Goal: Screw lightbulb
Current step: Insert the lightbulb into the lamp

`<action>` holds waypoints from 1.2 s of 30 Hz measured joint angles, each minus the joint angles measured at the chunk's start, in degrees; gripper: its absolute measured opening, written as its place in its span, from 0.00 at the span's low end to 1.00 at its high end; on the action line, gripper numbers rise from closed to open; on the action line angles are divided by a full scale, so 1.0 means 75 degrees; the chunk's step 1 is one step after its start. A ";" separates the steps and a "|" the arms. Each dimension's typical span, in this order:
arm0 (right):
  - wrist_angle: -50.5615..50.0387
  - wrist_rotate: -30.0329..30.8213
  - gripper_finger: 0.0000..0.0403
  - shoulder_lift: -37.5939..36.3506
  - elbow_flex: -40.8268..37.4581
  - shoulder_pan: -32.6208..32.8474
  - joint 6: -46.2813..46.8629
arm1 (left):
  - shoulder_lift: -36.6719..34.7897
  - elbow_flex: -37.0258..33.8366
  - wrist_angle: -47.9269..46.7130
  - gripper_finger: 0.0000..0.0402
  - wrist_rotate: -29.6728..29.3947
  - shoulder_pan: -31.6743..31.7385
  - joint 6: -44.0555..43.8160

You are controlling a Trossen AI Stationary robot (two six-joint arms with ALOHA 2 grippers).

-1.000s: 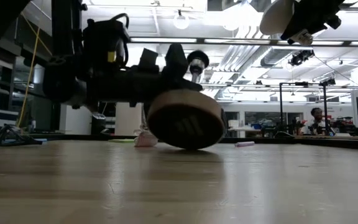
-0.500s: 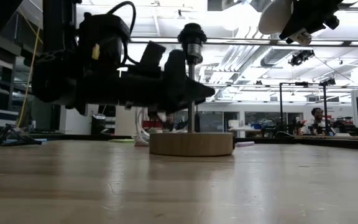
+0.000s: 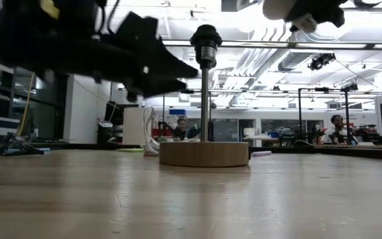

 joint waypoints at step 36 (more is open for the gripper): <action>1.1395 -0.2138 0.34 0.4363 -0.1500 -0.0012 -0.2927 | -0.4988 0.0969 -0.3148 0.58 -0.1788 0.0568 -0.0131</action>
